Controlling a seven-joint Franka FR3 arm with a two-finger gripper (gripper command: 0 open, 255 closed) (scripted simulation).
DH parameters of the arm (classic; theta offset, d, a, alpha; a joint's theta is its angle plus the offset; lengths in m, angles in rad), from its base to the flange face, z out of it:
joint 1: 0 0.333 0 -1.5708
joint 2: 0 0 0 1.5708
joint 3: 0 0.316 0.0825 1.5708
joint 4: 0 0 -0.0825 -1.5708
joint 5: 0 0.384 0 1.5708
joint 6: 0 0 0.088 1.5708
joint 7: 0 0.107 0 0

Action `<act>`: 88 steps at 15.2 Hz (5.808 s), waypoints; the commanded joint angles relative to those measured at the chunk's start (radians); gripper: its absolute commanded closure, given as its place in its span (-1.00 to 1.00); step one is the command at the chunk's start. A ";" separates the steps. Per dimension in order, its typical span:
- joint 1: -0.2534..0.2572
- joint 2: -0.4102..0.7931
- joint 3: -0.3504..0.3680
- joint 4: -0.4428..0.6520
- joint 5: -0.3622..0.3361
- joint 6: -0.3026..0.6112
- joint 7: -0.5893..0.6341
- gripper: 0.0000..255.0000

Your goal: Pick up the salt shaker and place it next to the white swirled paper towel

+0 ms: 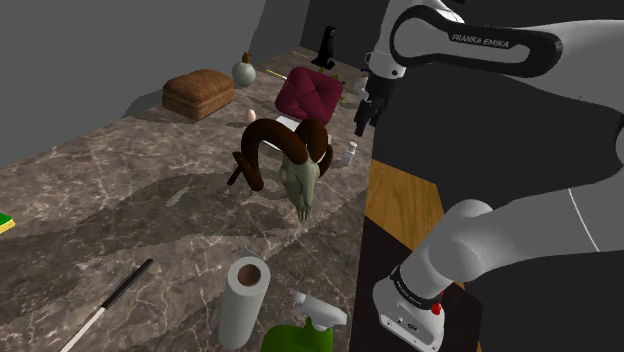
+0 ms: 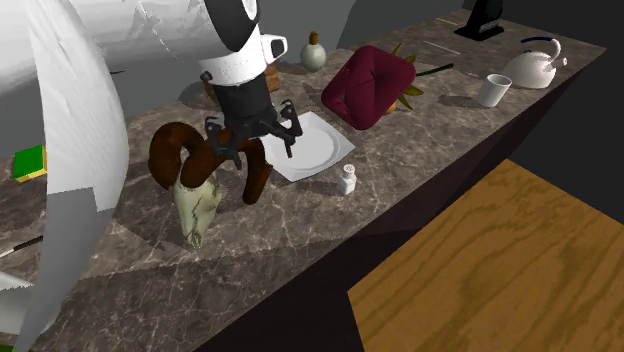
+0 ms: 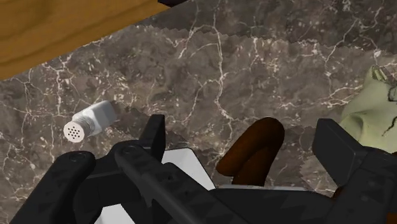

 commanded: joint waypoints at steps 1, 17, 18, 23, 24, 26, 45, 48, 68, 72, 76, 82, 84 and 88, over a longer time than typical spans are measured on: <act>-0.010 0.065 -0.025 0.009 -0.014 0.043 -0.020 -1.00; -0.099 0.652 -0.186 0.301 -0.008 0.234 -0.211 -1.00; -0.107 0.692 -0.192 0.329 -0.002 0.239 -0.224 -1.00; -0.142 0.838 -0.206 0.429 0.023 0.260 -0.267 -1.00; -0.144 0.840 -0.206 0.418 0.023 0.273 -0.267 -1.00; -0.146 0.847 -0.207 0.399 0.023 0.299 -0.267 -1.00; -0.151 0.860 -0.208 0.367 0.023 0.344 -0.268 1.00; -0.150 0.852 -0.209 0.371 0.022 0.333 -0.268 1.00; -0.139 0.747 -0.214 0.511 0.002 0.092 -0.289 1.00; -0.137 0.735 -0.215 0.551 -0.001 0.042 -0.295 1.00; -0.136 0.727 -0.215 0.594 -0.002 -0.009 -0.302 1.00; -0.136 0.721 -0.215 0.667 -0.003 -0.087 -0.314 1.00; -0.136 0.721 -0.216 0.694 -0.003 -0.113 -0.319 1.00; -0.136 0.724 -0.216 0.751 -0.002 -0.167 -0.328 1.00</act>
